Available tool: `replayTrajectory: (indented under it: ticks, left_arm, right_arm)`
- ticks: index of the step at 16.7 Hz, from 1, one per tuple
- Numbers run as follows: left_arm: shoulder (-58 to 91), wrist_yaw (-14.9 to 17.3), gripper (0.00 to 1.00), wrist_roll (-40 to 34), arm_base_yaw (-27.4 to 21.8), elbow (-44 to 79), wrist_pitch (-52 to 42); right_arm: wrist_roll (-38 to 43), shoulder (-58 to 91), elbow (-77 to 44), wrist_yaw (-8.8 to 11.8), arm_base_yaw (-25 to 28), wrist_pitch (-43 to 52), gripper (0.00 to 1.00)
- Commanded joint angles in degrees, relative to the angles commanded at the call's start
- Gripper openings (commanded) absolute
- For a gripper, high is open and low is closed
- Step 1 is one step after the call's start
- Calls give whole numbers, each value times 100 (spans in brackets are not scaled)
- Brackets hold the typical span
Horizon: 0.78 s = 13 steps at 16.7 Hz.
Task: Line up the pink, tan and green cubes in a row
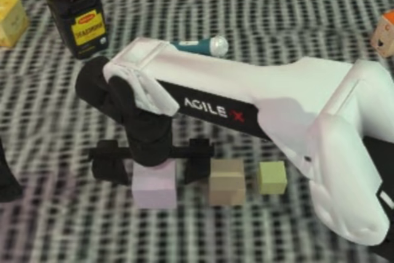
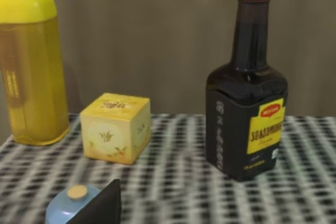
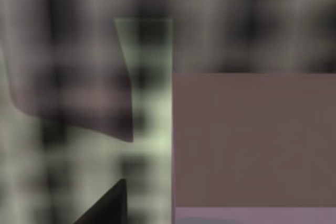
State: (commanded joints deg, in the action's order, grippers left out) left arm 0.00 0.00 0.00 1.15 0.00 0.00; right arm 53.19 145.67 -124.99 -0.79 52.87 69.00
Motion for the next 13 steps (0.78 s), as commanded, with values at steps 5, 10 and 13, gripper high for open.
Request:
replayTrajectory:
  ticks: [5, 10, 13]
  left_arm:
    - [0, 0, 100, 0, 0, 0, 0]
    - [0, 0, 100, 0, 0, 0, 0]
    - [0, 0, 100, 0, 0, 0, 0]
  right_arm:
    - [7, 24, -239, 12, 4, 237, 100]
    - [5, 59, -1415, 8, 42, 1372, 100]
    - [-1, 42, -1668, -1, 39, 1627, 100]
